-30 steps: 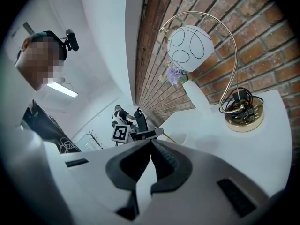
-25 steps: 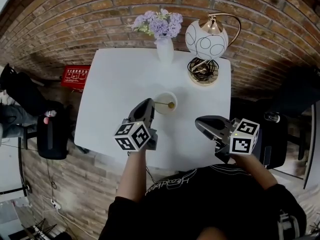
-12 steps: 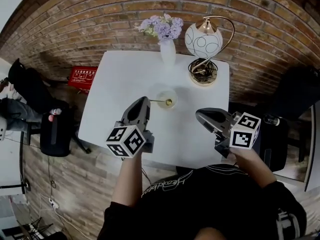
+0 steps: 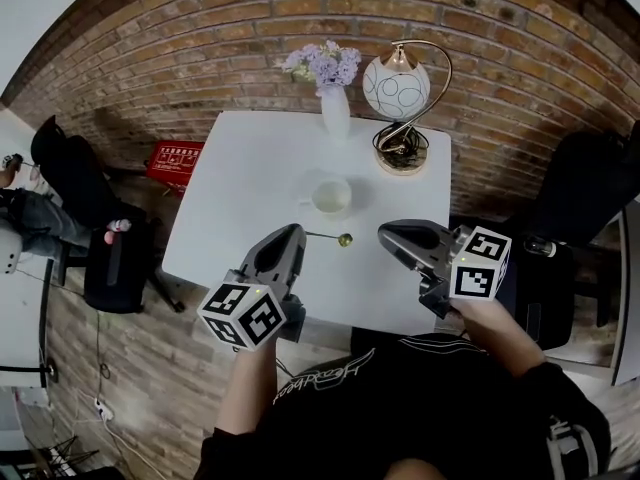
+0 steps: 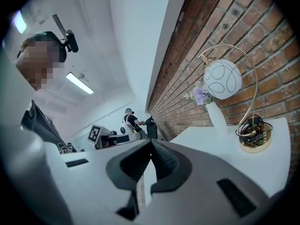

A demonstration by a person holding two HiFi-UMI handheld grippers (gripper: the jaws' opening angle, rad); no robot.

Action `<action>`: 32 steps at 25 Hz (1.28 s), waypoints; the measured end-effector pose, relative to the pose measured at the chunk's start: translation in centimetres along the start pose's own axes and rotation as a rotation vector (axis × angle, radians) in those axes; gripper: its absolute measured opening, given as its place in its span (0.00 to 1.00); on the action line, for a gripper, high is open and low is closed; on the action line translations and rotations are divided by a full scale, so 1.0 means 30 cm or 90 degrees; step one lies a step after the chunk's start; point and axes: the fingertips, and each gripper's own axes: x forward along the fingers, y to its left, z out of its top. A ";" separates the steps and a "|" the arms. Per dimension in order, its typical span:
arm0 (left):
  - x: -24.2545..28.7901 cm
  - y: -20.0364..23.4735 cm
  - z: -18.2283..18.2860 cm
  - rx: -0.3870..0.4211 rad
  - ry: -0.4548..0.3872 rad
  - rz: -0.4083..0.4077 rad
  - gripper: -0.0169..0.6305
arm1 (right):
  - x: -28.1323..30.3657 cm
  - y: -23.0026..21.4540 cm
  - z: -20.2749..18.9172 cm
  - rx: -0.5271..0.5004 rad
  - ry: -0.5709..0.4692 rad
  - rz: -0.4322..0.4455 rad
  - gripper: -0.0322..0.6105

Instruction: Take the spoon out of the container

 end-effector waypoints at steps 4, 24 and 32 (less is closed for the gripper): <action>-0.049 -0.053 -0.026 0.001 0.005 -0.003 0.04 | -0.025 0.020 -0.014 -0.003 -0.006 -0.004 0.05; -0.149 -0.148 -0.045 -0.019 -0.012 -0.013 0.04 | -0.048 0.076 -0.055 -0.011 0.001 0.002 0.05; -0.135 -0.133 -0.067 -0.016 -0.001 -0.006 0.04 | -0.030 0.066 -0.065 -0.005 0.006 0.004 0.05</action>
